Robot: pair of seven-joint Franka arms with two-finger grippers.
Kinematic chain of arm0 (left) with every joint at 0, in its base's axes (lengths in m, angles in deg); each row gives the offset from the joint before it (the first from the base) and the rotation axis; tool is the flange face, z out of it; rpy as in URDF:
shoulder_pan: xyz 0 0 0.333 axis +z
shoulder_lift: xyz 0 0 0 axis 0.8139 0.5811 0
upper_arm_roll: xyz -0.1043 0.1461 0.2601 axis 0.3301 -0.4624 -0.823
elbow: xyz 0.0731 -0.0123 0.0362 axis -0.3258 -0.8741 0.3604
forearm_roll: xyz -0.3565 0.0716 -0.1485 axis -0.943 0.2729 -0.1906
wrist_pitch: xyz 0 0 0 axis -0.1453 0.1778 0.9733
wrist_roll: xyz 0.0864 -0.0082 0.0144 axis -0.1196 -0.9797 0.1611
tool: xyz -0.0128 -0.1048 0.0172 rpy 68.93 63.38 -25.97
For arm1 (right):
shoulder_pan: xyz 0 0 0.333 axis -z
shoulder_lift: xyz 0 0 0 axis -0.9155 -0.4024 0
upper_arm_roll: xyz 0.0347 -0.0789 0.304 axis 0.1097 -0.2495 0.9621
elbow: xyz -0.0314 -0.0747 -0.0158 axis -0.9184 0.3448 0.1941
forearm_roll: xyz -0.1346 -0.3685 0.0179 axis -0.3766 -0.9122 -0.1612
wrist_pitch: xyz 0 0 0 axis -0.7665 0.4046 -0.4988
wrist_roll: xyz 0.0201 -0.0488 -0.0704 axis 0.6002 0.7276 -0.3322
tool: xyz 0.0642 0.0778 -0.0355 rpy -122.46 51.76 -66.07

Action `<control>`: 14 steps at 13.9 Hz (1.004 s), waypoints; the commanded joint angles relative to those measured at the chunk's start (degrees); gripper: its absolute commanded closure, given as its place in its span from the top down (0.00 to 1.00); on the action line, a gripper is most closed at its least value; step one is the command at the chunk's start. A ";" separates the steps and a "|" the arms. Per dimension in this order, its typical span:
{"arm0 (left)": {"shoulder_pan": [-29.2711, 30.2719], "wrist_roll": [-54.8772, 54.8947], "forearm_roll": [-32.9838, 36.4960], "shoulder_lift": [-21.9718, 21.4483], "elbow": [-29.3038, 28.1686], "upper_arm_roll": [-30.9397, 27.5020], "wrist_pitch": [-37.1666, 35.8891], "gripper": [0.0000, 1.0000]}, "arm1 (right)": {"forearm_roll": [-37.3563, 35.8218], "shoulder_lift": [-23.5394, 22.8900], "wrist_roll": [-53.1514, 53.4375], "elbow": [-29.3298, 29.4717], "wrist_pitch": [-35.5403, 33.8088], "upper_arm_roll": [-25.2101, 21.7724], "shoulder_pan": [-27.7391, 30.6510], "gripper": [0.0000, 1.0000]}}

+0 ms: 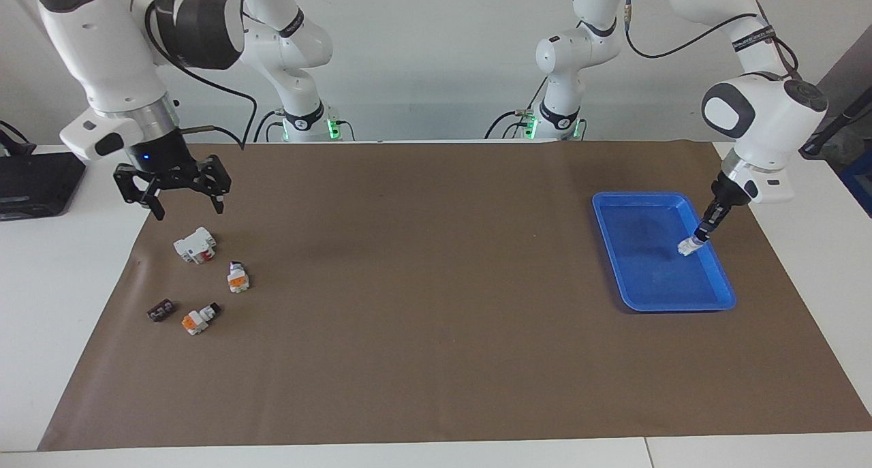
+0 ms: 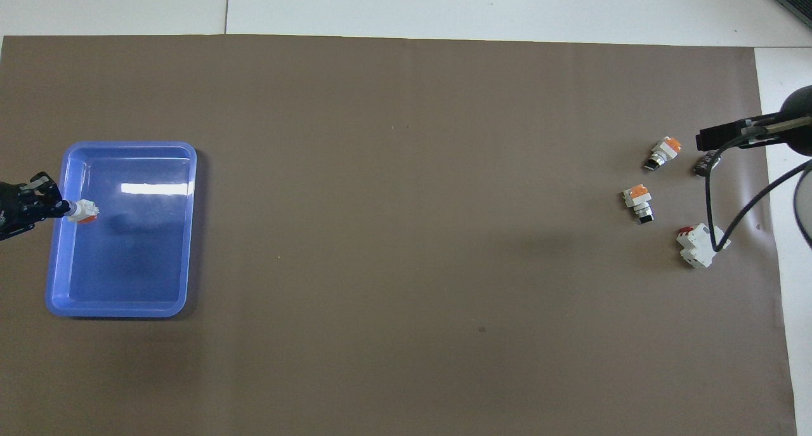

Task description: Turn and place switch with both arms

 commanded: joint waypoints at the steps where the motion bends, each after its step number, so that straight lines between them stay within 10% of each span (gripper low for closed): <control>1: 2.83 6.31 1.23 -2.43 -4.93 0.63 3.98 0.00 | 0.06 1.29 4.11 4.05 -7.63 -2.07 -0.06 1.00; 9: 3.19 7.73 1.23 -3.93 -8.63 0.55 4.79 0.00 | 0.23 6.04 12.83 -0.51 -15.82 -1.10 0.64 1.00; 14: 2.67 8.96 1.23 -3.58 -6.80 0.63 2.16 0.58 | 0.23 5.78 8.87 3.19 -16.97 -0.14 2.83 1.00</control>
